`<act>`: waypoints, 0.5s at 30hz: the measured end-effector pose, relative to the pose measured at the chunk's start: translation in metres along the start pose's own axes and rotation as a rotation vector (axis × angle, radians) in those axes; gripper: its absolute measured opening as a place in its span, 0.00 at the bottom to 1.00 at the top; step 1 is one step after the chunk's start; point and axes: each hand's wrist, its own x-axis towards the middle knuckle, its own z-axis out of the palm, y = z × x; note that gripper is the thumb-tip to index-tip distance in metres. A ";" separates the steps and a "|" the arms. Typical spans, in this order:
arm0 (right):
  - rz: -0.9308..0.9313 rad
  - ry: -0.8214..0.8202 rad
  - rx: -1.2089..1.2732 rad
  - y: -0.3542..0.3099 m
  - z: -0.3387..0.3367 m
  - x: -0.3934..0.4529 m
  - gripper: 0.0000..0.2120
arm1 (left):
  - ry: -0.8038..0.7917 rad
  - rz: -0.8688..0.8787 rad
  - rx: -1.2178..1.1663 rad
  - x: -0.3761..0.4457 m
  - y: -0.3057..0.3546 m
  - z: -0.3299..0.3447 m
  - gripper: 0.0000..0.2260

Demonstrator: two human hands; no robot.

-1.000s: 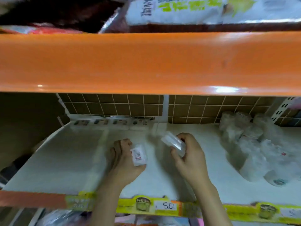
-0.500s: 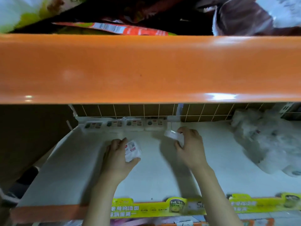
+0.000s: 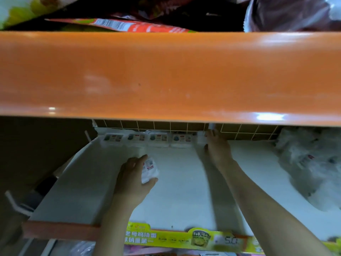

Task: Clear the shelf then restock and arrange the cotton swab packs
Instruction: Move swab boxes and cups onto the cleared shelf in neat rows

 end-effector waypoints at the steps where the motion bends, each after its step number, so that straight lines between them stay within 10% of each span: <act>1: 0.014 -0.009 0.025 0.000 0.003 -0.001 0.20 | 0.003 -0.004 -0.004 -0.002 -0.002 0.001 0.33; 15: -0.136 0.086 0.056 -0.040 0.016 -0.031 0.17 | -0.006 -0.045 0.065 0.006 -0.030 -0.002 0.30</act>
